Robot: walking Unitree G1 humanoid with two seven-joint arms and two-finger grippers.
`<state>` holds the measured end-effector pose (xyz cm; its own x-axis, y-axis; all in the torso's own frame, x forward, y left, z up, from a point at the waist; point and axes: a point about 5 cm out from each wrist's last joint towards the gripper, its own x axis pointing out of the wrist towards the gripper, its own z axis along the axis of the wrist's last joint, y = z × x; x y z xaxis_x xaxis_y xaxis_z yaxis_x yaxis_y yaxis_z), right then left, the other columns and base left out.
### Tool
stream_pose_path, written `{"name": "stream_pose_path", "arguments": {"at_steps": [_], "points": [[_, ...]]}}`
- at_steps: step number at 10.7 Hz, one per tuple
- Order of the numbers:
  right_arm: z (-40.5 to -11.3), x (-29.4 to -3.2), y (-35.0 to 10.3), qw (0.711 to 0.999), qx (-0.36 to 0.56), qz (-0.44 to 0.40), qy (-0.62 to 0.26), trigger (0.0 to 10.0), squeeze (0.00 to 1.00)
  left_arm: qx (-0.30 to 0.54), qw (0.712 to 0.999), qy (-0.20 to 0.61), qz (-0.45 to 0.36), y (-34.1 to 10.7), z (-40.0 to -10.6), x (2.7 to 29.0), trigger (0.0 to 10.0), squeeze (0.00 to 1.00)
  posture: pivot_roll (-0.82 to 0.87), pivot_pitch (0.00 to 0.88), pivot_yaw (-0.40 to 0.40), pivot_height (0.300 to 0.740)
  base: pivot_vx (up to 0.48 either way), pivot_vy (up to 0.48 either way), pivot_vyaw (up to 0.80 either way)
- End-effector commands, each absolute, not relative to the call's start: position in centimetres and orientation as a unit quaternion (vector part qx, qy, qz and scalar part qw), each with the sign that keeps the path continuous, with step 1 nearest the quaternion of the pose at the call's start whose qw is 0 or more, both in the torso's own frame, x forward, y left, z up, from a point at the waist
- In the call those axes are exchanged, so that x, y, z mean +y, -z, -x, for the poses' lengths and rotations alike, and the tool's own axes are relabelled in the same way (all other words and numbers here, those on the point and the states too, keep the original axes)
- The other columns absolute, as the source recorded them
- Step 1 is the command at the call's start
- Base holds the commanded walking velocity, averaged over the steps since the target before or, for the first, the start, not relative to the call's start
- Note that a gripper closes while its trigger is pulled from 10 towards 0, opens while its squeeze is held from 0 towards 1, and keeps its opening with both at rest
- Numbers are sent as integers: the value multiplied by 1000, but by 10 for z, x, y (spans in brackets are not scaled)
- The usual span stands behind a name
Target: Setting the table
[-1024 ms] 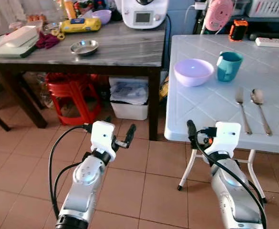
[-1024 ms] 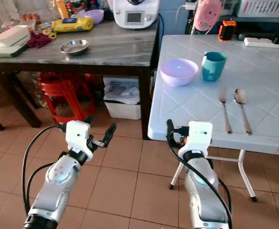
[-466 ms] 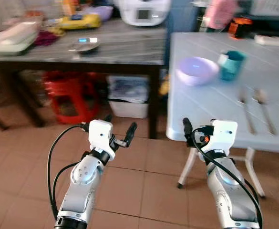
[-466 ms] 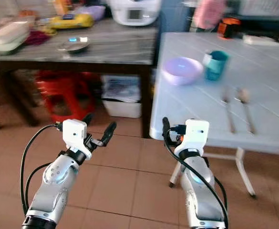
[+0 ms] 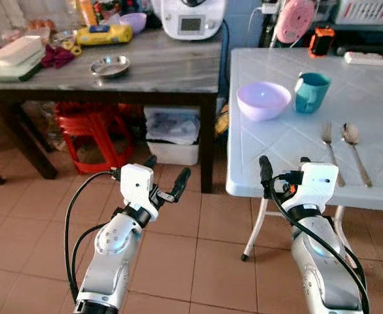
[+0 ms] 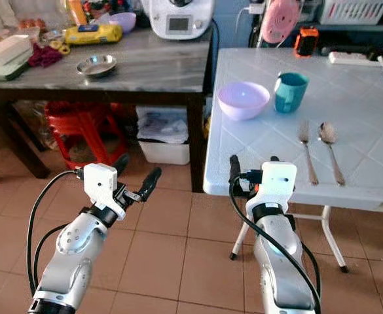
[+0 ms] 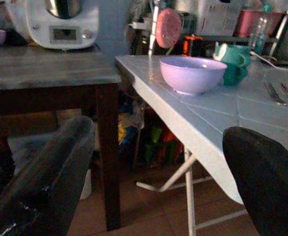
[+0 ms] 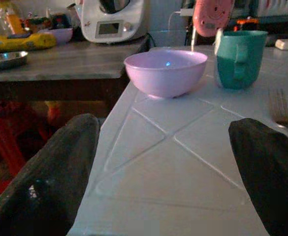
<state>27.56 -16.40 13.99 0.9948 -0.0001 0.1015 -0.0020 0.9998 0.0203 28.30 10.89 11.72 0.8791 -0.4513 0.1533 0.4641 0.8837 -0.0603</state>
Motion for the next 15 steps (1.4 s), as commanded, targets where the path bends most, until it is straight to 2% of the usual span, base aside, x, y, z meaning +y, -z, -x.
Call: {"name": "stream_pose_path", "arguments": {"at_steps": [1, 13, 15], "points": [[-275, -164, -143, 998, -57, -9, -1, 10000, 0, -74, 966, 244, 44, -122, -283, 108, 10000, 0, -191, 91, 88, 740, 311, 0, -800], [-276, -159, -142, 998, -57, 2, -15, 10000, 0, -59, 963, 260, 43, -116, -279, 106, 10000, 0, -189, 90, 80, 740, 308, 0, 0], [-276, -158, -141, 998, -56, 5, -18, 10000, 0, -57, 962, 263, 45, -115, -277, 106, 10000, 0, -187, 87, 80, 740, 0, 0, 0]]}}
